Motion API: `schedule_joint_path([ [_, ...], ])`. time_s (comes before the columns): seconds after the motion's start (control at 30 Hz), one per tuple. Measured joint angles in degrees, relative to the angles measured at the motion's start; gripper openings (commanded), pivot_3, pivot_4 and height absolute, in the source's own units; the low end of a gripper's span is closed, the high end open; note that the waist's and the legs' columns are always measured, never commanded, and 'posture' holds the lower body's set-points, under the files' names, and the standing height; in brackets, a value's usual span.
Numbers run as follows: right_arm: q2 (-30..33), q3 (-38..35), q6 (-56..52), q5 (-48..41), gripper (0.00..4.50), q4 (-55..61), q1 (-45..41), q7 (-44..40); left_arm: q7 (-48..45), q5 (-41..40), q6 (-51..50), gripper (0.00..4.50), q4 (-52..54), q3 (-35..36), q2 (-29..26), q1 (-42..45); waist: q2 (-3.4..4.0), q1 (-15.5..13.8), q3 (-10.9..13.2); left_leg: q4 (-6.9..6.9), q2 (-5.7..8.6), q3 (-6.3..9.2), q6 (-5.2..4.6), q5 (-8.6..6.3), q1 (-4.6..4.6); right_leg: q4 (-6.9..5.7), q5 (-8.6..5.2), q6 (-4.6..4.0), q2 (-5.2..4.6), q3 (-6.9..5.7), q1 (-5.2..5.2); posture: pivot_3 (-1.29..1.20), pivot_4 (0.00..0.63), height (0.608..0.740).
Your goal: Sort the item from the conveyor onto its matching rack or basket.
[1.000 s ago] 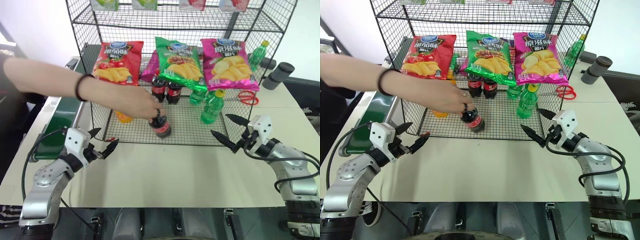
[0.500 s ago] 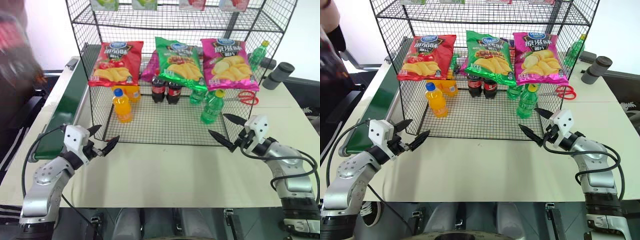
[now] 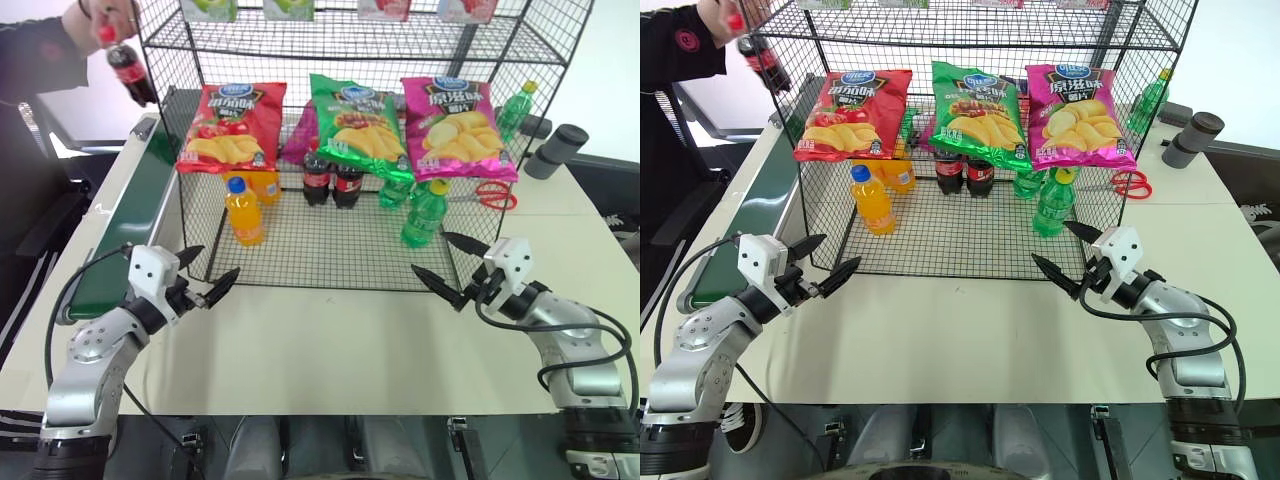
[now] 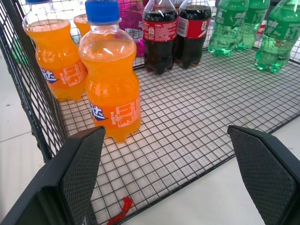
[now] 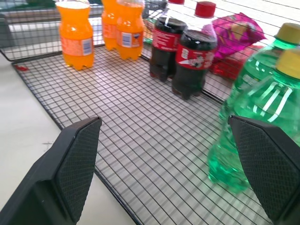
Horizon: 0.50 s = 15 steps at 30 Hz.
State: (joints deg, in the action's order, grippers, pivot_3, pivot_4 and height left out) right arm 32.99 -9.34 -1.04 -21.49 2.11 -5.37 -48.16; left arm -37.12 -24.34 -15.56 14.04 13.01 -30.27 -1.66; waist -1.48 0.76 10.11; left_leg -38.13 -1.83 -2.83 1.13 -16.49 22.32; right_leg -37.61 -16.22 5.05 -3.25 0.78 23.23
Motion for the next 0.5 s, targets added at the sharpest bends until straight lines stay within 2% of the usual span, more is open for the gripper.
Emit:
schedule_joint_path([
  [0.13,-0.6,1.2,-0.2,0.0,4.49,0.1,0.0,0.0,1.4,-1.4,-0.3,4.50,0.0,2.3,0.7,0.1,0.00,0.1,0.0,0.00,-0.01,0.01,0.00,0.00,0.00,0.00,0.00,0.00,0.00,0.00,0.00,0.00,0.150,0.740],
  [0.33,-1.6,2.8,-2.5,-0.1,4.49,2.0,-2.0,0.8,6.1,-6.5,-1.8,4.50,0.0,11.0,1.7,1.4,0.00,0.1,0.0,-0.01,-0.02,0.01,0.00,0.00,0.00,-0.02,0.00,0.00,-0.01,0.00,0.01,0.00,0.150,0.740],
  [0.5,-2.6,5.3,-8.8,-1.5,4.49,4.4,-4.8,1.2,11.3,-4.8,-0.4,4.50,-1.7,15.9,1.7,0.4,-0.01,0.0,0.0,-0.01,-0.01,0.02,0.00,0.00,0.00,-0.02,0.00,0.00,-0.02,-0.01,0.01,0.00,0.150,0.740],
])
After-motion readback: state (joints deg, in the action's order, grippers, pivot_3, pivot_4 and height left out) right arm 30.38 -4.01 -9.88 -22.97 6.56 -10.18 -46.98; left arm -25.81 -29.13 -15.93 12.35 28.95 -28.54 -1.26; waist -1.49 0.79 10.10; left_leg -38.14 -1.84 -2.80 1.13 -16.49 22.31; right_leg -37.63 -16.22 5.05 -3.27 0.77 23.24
